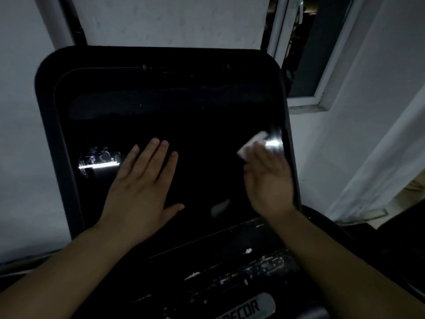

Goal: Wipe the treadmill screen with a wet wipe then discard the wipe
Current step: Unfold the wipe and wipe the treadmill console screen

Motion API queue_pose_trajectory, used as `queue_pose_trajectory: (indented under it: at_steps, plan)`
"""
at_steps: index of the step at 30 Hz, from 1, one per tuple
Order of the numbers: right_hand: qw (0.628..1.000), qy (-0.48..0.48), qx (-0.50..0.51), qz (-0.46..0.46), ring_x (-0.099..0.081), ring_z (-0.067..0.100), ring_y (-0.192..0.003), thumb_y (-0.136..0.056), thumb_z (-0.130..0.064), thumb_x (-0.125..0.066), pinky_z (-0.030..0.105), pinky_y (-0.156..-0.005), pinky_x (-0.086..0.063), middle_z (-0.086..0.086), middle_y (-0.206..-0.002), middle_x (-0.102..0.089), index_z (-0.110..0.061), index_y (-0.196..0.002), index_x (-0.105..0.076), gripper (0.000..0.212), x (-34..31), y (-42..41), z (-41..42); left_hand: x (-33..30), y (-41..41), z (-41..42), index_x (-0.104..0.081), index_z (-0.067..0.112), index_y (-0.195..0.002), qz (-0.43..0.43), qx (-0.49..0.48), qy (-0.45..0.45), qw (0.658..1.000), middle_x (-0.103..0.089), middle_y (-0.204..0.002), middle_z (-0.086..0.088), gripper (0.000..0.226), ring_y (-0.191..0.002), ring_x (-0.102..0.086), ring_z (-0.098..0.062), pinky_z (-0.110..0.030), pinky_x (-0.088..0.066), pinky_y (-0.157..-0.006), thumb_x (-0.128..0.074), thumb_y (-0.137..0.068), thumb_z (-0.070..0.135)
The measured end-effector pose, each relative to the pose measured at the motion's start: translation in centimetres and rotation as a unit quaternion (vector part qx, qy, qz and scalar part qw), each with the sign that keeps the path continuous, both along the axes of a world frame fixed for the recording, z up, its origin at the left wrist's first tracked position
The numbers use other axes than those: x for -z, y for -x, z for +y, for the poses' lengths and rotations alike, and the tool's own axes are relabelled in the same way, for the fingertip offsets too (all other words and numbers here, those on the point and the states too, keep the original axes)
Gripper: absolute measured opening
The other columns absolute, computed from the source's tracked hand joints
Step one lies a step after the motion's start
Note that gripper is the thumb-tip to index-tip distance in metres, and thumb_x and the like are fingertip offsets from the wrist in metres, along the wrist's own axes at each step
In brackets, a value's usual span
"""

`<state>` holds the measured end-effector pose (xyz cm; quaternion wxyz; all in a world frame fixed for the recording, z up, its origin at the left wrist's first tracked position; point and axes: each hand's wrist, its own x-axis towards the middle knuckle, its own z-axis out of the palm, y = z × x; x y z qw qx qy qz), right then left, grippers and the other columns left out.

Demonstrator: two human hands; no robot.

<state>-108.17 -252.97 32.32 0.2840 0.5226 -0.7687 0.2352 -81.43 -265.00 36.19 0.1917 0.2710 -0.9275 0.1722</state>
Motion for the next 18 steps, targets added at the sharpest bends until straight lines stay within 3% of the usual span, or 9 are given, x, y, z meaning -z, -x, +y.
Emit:
queue_pose_trajectory:
  at_steps: [4,12,18]
  plan:
    - [0.994,-0.026,0.081,-0.062,-0.051,0.032,-0.14,-0.103,-0.037,-0.032,0.055,-0.12,-0.03,0.016,-0.151,-0.054,-0.011,-0.142,-0.057,0.054,-1.0,3.0,1.9,0.3,0.3,0.1,-0.027,0.005,-0.157,-0.017,-0.01,-0.006,1.0,-0.017,-0.167,-0.02,0.115,-0.157,-0.007,-0.031,-0.057,-0.016,-0.124,-0.069,-0.072,0.071]
    - [0.997,-0.038,-0.068,-0.004,-0.046,0.027,-0.143,-0.105,-0.041,-0.044,0.058,-0.12,-0.027,0.008,-0.158,-0.047,-0.021,-0.147,-0.055,0.048,3.2,-8.0,1.7,0.8,0.6,0.0,-0.029,0.003,-0.156,-0.015,-0.018,0.0,1.0,-0.017,-0.167,-0.022,0.12,-0.157,-0.008,-0.032,-0.056,-0.015,-0.125,-0.075,-0.067,0.069]
    - [0.997,-0.045,0.064,-0.017,-0.051,0.037,-0.134,-0.105,-0.045,-0.034,0.059,-0.118,-0.03,0.013,-0.155,-0.049,-0.022,-0.15,-0.05,0.053,-1.2,1.0,1.0,0.8,0.7,0.0,-0.026,0.004,-0.157,-0.023,-0.026,0.003,0.999,-0.015,-0.167,-0.022,0.122,-0.157,-0.007,-0.032,-0.057,-0.016,-0.124,-0.073,-0.068,0.071]
